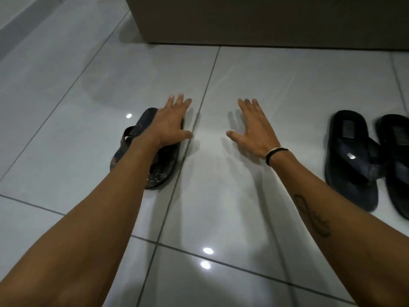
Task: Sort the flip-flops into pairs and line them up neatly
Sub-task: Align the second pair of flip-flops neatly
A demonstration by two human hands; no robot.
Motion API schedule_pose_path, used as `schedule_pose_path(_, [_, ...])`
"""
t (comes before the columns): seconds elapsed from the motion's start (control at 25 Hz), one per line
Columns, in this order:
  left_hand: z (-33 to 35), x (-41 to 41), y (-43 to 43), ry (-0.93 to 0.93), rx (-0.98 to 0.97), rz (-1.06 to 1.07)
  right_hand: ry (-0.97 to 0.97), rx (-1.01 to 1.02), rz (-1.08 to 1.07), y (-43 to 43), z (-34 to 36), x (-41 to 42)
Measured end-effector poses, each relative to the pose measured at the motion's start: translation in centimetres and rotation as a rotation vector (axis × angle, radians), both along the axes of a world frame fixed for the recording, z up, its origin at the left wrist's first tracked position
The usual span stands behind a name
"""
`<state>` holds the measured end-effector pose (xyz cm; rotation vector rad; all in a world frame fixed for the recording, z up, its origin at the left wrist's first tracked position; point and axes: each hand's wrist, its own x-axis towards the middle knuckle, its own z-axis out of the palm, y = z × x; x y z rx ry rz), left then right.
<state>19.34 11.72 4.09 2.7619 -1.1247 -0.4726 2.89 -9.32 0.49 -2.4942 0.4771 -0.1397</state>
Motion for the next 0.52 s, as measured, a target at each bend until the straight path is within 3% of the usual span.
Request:
schedule_pose_path(0.2, [-3.7, -8.9, -10.5, 0.102, -0.072, -0.139, 0.157, -0.192, -0.021, -9.1, -0.2, -8.7])
schedule_pose_path(0.4, [-5.0, -19.0, -21.9, 0.204, -0.227, -0.281, 0.18, -0.229, -0.323, -17.5, 2.1, -17.9])
schedule_pose_path(0.52, [-4.8, -23.8, -26.7, 0.194, -0.188, -0.396, 0.458, -0.181, -0.396, -21.8, 2.7, -23.3])
